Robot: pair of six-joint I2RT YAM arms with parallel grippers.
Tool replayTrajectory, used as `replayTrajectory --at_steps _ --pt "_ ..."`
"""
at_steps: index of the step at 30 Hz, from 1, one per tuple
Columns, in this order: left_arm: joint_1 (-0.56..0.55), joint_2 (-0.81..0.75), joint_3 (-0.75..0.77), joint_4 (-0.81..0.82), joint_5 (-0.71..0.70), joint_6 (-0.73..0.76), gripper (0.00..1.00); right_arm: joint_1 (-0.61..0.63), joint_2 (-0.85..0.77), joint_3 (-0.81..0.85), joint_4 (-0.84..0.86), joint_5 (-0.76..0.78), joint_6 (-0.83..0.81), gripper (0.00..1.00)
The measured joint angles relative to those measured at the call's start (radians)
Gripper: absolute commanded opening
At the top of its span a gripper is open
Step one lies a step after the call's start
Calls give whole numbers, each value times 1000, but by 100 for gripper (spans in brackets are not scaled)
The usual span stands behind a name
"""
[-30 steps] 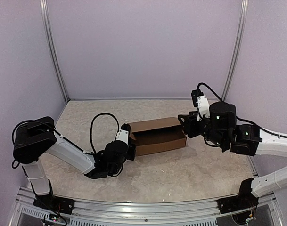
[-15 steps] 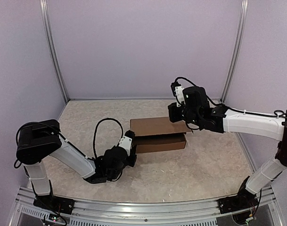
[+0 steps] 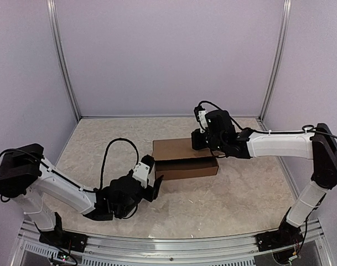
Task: Fold the paper box
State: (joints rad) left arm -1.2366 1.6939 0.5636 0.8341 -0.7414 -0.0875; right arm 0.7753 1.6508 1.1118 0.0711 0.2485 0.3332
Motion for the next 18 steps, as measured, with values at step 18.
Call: replayTrajectory --at_steps 18 --pt "251 -738 13 -533 218 -166 87 -2 138 -123 142 -39 65 0"
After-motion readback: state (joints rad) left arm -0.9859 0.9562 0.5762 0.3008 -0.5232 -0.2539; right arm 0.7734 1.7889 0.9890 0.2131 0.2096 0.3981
